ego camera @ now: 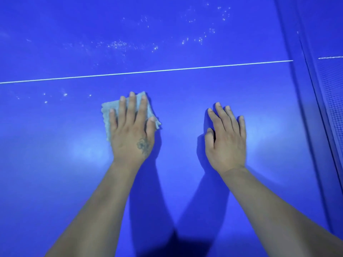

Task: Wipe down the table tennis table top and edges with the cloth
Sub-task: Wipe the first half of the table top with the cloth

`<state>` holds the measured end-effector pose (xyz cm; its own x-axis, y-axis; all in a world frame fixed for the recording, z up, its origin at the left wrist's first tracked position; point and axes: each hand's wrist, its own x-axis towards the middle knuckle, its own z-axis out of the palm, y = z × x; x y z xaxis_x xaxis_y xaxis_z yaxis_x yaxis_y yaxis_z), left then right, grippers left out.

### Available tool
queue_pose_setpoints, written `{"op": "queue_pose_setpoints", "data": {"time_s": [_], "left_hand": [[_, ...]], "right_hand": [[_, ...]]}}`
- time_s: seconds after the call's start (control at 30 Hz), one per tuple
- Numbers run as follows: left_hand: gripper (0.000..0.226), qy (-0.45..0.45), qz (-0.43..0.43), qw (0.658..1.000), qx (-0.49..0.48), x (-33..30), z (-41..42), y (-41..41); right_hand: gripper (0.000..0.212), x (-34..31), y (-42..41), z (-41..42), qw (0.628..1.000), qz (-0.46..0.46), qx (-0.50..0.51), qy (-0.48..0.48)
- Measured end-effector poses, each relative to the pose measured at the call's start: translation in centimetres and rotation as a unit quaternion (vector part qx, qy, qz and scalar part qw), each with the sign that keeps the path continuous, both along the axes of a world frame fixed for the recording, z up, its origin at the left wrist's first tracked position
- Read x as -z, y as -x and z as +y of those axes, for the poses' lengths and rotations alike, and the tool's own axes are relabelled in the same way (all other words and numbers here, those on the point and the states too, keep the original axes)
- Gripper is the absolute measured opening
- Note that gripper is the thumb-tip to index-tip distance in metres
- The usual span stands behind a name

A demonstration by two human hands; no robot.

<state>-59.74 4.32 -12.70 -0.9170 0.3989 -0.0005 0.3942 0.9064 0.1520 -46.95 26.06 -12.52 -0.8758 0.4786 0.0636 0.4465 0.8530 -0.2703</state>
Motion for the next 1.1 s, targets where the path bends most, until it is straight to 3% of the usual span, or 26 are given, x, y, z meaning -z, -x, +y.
{"op": "queue_pose_setpoints", "data": {"time_s": [0.17, 0.4, 0.53, 0.73, 0.9, 1.0, 1.1], "left_hand": [[0.066, -0.047, -0.022, 0.998, -0.036, 0.1, 3.9, 5.3], [0.062, -0.042, 0.006, 0.984, 0.171, 0.1, 11.8, 4.3], [0.059, -0.041, 0.021, 0.970, 0.237, 0.6, 10.8, 2.8], [0.060, -0.040, 0.015, 0.987, 0.157, 0.3, 2.4, 1.6], [0.063, -0.008, 0.003, 1.000, 0.029, 0.2, -6.1, 1.9], [0.066, 0.001, -0.007, 0.998, -0.055, 0.2, -7.5, 4.7], [0.068, -0.026, -0.012, 0.996, -0.079, 0.1, -5.5, 8.2]], "right_hand": [[0.069, 0.0, 2.5, -3.8, 0.996, 0.032, 0.086, 0.024], [0.071, 1.0, 2.8, -4.2, 0.995, -0.008, 0.095, -0.030], [0.067, 0.9, 3.0, -4.2, 0.995, -0.019, 0.089, -0.043], [0.070, 0.9, 3.0, -4.2, 0.994, -0.033, 0.092, -0.056], [0.073, 0.9, 3.0, -4.3, 0.993, -0.036, 0.087, -0.067], [0.074, 0.9, 3.1, -4.4, 0.992, -0.041, 0.098, -0.063], [0.076, 0.3, 4.7, -5.4, 0.993, -0.039, 0.101, -0.047]]}}
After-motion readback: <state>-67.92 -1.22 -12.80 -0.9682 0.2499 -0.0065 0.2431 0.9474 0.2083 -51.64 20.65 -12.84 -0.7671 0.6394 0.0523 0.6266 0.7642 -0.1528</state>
